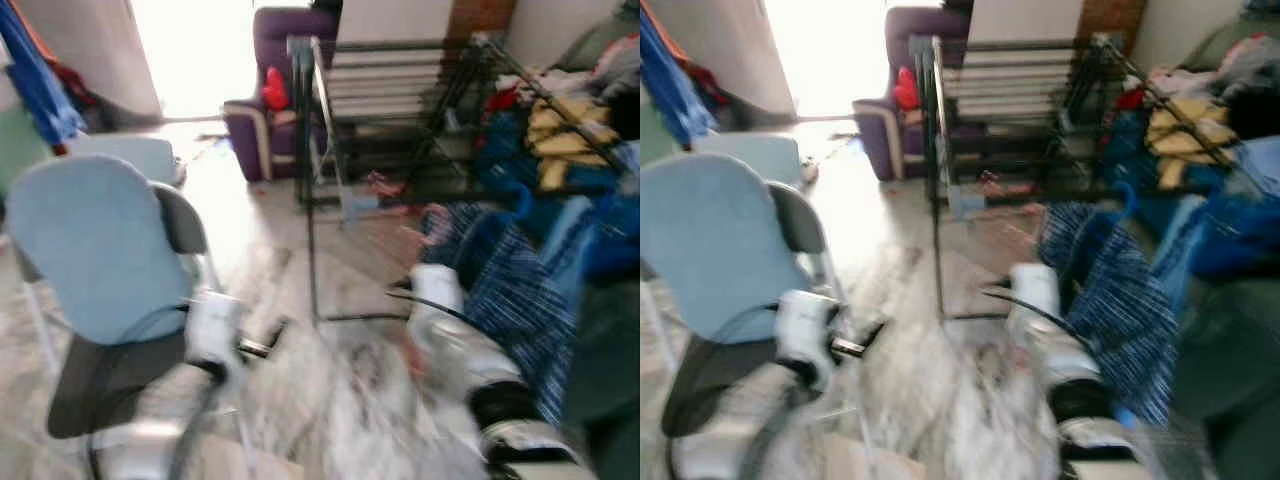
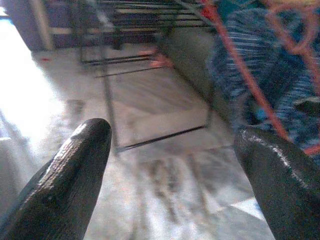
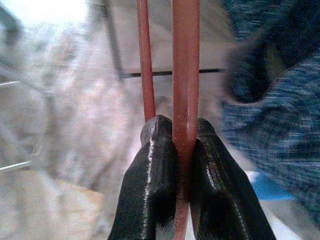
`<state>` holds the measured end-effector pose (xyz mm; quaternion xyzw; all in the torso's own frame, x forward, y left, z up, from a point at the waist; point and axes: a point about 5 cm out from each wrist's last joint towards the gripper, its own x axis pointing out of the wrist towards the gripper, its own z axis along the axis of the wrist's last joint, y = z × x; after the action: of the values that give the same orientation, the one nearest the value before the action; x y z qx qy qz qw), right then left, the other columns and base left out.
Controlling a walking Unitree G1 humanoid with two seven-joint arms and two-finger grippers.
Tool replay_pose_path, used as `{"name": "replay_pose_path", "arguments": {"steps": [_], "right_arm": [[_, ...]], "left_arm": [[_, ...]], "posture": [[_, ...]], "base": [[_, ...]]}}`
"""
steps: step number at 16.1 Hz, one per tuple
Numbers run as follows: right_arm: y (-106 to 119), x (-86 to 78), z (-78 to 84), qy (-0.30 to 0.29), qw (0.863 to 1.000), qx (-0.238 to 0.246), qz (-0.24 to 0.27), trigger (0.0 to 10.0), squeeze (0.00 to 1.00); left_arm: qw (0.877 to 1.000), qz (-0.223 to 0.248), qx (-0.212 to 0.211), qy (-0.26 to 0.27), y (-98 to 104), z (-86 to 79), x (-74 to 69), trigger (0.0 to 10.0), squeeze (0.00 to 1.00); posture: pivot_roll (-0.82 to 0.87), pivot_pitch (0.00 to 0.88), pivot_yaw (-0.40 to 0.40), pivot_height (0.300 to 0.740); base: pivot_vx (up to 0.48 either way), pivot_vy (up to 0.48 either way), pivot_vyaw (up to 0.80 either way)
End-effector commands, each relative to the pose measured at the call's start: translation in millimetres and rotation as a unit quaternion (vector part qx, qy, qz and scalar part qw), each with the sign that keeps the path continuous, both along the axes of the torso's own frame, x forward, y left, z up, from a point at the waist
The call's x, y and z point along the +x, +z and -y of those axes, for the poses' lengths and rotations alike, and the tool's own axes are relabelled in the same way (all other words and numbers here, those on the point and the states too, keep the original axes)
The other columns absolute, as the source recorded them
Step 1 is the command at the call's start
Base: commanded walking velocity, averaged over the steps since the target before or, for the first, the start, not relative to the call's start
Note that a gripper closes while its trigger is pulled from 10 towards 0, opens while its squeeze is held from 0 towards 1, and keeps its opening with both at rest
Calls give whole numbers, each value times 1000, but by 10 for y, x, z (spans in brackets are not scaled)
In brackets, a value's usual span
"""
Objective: Hang hanger
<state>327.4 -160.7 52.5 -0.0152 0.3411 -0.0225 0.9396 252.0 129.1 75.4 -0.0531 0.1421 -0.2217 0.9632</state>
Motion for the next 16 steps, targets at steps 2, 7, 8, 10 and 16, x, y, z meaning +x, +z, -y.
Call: {"name": "replay_pose_path", "arguments": {"steps": [2, 7, 8, 10, 16], "right_arm": [[67, 45, -91, 9, 1000, 4, 11, 10000, 0], [109, 90, -145, 51, 999, 1, 12, 10000, 0], [132, 111, -148, 53, 998, -1, 16, 10000, 0], [193, 167, -172, 68, 997, -4, 32, 10000, 0], [166, 171, -152, 92, 994, -27, 47, 10000, 0]], "left_arm": [[1000, 20, 10, 13, 63, -70, 30, 10000, 0], [999, 33, -7, 40, 106, -144, 42, 10000, 0], [999, 32, -7, 40, 107, -146, 45, 10000, 0], [999, 33, -8, 42, 105, -146, 46, 10000, 0], [998, 34, -11, 45, 98, -153, 38, 10000, 0]], "posture": [[-71, 0, -8, 740], [-72, 0, -12, 740], [-71, 0, -13, 740], [-72, 0, -15, 740], [-70, 0, -14, 740]], "base": [[0, 0, 0], [0, 0, 0], [277, 0, 0], [336, 0, 0], [376, 0, 0]]}}
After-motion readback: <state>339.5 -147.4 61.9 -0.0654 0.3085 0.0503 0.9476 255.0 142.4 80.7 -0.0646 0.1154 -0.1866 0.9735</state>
